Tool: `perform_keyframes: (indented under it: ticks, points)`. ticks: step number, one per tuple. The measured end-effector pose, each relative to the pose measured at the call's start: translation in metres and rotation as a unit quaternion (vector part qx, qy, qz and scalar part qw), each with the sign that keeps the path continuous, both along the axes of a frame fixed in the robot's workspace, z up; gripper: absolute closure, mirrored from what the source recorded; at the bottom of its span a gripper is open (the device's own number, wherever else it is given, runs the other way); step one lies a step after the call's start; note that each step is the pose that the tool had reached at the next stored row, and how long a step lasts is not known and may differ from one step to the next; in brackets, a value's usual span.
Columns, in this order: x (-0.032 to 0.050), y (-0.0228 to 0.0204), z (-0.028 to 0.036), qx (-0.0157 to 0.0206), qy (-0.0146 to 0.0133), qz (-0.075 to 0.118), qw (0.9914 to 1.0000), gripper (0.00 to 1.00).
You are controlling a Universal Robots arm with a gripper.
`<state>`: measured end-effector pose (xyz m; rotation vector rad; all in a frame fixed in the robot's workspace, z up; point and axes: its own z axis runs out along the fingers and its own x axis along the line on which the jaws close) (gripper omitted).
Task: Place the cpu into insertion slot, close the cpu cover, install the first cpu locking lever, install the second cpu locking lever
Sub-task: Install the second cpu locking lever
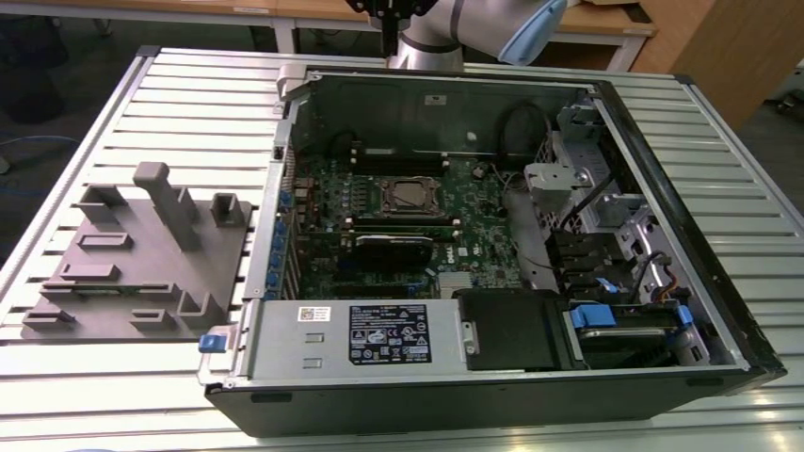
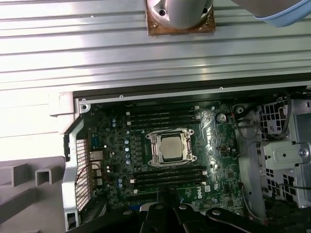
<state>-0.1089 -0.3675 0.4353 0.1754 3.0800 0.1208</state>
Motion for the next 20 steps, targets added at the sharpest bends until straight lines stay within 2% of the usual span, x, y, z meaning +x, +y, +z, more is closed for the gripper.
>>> perform_keyframes:
  ticks: [1,2,11,20]
  points:
    - [0.0,0.0,-0.0001,0.0,0.0037,0.0,0.99999,0.9]
    - [-0.0001,-0.0001,-0.0001,0.0,0.004,0.0,0.99999,0.9]
    - [0.0017,-0.0003,-0.0017,0.0,0.0044,0.0,0.99999,0.9]
    - [0.0068,-0.0011,-0.0128,-0.0006,0.0045,0.0,0.99999,0.9]
